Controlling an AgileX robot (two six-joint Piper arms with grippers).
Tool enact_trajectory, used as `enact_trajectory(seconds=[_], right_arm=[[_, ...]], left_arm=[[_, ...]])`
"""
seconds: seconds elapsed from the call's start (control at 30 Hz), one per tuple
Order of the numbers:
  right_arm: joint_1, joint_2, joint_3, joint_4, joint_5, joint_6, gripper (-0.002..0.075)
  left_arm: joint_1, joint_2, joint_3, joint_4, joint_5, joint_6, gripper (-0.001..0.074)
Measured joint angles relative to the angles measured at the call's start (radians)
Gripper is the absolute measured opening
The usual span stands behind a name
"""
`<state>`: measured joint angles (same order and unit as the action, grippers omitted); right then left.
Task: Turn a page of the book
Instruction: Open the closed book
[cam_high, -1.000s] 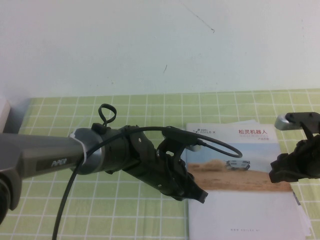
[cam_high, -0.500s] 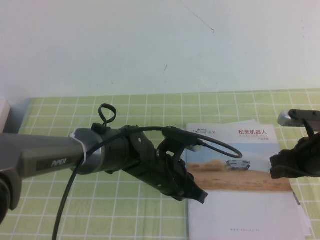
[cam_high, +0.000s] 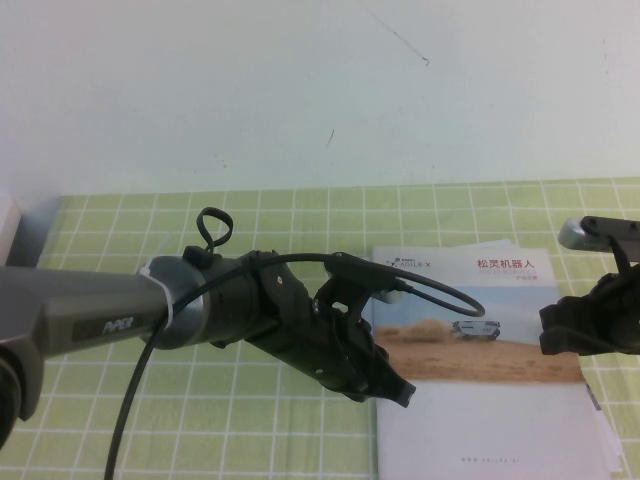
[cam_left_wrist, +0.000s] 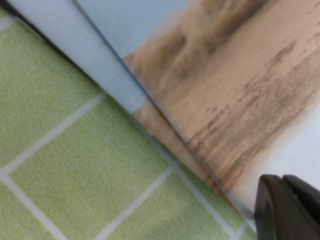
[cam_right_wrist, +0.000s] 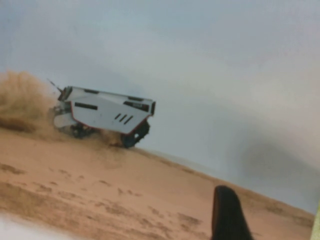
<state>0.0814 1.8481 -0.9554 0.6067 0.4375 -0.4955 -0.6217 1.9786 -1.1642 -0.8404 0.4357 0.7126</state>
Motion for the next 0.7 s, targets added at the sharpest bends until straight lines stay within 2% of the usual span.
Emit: enact_trajectory(seconds=[0.7], right_arm=[[0.0, 0.0, 0.0, 0.043, 0.0, 0.003, 0.0374]], left_arm=[[0.0, 0.0, -0.001, 0.0, 0.0, 0.001, -0.0004]])
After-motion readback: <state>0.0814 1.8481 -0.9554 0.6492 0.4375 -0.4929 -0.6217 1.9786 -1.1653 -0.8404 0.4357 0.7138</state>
